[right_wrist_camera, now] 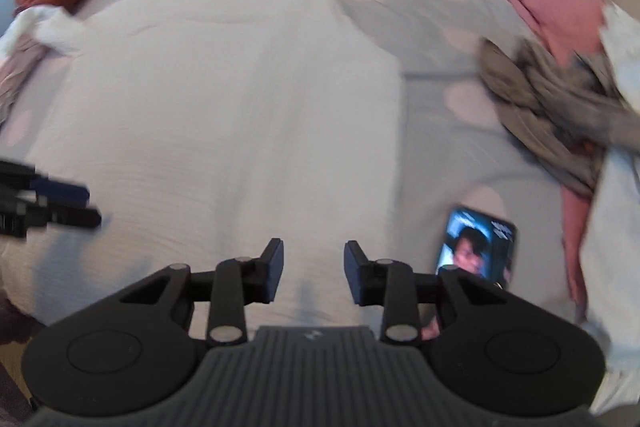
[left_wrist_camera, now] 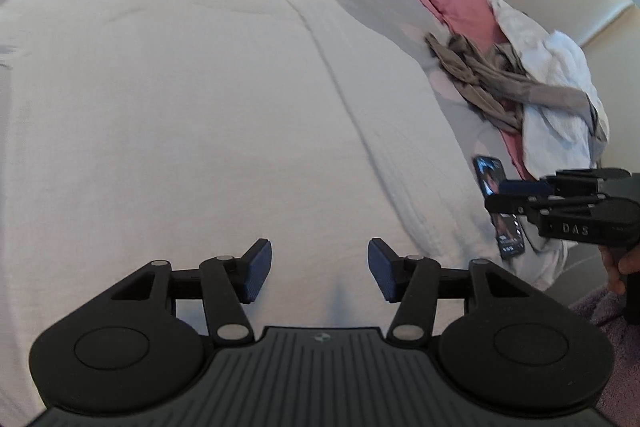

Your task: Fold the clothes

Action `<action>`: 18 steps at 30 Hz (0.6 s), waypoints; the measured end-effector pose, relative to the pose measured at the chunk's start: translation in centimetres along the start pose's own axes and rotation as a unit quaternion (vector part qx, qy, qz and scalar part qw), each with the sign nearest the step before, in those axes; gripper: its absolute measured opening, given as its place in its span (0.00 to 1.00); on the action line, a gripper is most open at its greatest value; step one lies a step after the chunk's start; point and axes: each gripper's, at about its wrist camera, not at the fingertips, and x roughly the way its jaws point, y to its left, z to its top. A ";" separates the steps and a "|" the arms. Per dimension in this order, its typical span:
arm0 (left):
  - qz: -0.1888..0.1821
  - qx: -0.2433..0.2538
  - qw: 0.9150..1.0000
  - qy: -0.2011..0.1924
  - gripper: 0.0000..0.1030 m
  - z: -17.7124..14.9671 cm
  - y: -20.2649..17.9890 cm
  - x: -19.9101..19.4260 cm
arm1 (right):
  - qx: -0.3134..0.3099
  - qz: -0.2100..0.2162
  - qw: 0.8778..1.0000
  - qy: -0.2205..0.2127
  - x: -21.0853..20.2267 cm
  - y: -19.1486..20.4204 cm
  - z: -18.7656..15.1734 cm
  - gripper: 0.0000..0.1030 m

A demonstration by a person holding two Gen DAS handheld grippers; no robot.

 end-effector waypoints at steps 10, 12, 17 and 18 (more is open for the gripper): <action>0.139 -0.094 0.982 -0.090 0.50 2.5 14.6 -9.8 | -0.111 0.087 0.990 0.011 2.8 10.3 6.3 0.40; 0.150 -0.118 0.976 -0.108 0.50 3.4 17.5 -11.2 | -0.120 0.104 0.987 0.023 3.7 12.0 7.5 0.40; 0.168 -0.161 0.961 -0.153 0.50 5.8 23.6 -13.6 | -0.150 0.113 0.982 0.029 5.8 15.9 10.5 0.43; 0.165 -0.167 0.959 -0.159 0.51 6.3 24.5 -13.7 | -0.158 0.113 0.981 0.030 6.3 16.7 11.1 0.43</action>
